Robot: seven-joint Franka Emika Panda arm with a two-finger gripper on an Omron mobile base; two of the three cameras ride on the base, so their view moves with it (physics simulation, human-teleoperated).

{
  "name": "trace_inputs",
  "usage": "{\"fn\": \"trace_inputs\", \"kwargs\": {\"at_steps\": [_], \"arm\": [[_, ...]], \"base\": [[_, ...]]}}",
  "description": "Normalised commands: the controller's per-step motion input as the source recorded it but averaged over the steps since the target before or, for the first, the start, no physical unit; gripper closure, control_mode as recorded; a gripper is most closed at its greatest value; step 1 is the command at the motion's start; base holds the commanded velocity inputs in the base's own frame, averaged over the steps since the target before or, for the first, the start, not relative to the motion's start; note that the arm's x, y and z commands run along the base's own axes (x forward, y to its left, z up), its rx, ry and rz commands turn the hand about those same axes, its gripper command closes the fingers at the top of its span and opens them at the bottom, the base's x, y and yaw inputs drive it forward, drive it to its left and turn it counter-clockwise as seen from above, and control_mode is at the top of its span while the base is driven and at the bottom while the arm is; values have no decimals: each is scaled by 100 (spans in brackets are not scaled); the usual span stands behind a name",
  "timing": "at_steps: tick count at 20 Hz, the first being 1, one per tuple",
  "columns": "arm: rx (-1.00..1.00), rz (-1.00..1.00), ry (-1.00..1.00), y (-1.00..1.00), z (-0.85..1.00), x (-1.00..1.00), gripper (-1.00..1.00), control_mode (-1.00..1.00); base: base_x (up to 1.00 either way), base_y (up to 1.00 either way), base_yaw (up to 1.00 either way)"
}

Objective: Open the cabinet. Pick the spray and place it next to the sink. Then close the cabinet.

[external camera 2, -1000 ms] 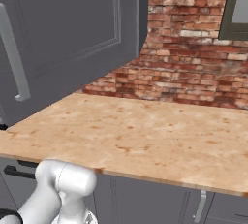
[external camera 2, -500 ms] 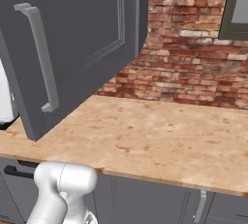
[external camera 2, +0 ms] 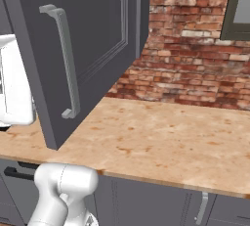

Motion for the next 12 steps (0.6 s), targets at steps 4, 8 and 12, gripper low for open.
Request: {"fn": "trace_inputs", "kwargs": {"at_steps": [4, 8, 12], "arm": [[0, 0, 8, -12, 0, 26, -100, -100], [4, 0, 0, 6, 0, 14, -100, -100], [11, 0, 0, 19, 0, 0, -100, -100]], "base": [[0, 0, 0], [0, 0, 0], [0, 0, 0]]}}
